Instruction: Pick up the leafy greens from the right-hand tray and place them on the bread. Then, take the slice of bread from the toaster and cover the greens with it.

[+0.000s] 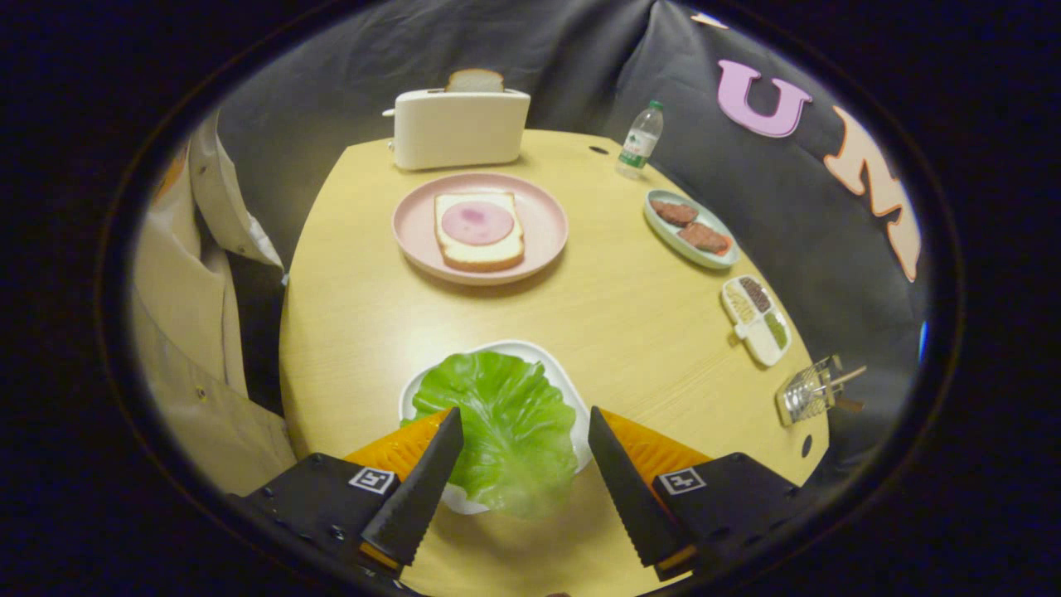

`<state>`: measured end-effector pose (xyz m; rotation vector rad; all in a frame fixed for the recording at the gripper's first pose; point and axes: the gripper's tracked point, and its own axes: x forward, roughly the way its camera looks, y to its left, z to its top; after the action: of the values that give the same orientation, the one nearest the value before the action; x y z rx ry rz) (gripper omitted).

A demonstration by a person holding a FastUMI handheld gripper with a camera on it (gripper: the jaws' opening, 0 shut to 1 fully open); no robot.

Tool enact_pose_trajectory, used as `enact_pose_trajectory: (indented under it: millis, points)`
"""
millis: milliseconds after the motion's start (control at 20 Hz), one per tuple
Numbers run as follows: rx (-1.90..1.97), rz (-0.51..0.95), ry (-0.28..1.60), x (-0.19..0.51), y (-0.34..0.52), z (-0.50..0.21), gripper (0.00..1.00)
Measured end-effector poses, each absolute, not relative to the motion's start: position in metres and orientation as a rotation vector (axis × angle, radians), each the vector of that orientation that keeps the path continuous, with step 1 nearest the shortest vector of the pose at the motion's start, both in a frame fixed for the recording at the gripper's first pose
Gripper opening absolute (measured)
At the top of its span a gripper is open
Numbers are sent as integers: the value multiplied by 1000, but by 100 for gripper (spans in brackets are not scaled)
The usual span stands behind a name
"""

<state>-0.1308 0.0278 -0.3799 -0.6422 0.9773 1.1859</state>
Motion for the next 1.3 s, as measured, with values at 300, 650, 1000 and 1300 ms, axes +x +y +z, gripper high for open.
enact_pose_trajectory:
  millis: [300,650,1000,1300]
  points:
    - [-653,1217,1085,-142,26,-406,99]
    - [-613,1215,1220,-154,19,-419,96]
    - [-603,1172,1250,-154,20,-421,69]
    - [-610,1177,1224,-156,24,-418,26]
